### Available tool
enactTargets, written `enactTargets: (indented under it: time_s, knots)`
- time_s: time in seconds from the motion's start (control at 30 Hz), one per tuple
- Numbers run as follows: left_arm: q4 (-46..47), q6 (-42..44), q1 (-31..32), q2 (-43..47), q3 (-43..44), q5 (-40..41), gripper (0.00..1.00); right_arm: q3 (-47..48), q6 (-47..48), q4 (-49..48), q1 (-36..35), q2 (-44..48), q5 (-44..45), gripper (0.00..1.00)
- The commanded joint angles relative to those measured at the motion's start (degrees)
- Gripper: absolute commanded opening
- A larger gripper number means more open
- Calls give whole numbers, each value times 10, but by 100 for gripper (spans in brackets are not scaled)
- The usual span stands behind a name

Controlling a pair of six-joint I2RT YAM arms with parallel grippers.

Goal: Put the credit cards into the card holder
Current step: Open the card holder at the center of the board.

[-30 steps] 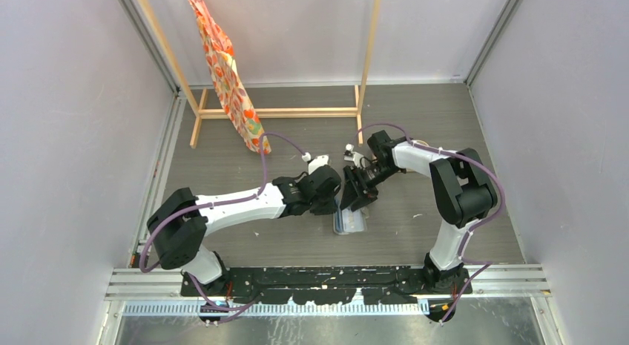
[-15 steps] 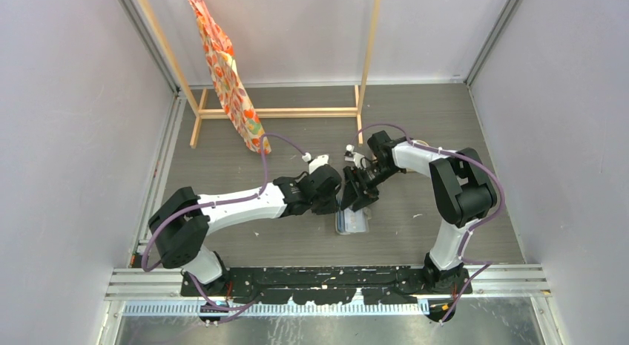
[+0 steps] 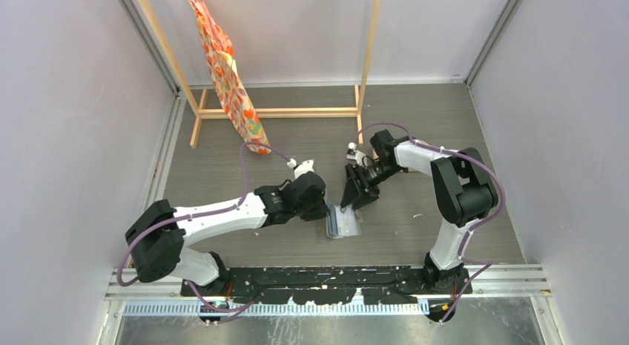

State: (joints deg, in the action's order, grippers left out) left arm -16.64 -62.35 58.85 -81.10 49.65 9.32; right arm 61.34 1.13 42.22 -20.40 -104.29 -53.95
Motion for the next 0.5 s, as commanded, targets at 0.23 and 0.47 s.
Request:
enactTargets:
  time_s: [0.23,0.47]
  knots:
    - [-121,75,-2,-9,113,11,0,-5,-47,-35,2,5,-14,53]
    - [-121,89,-2,-87,169,-9,0,1,-59,-40,-2,-36,4,35]
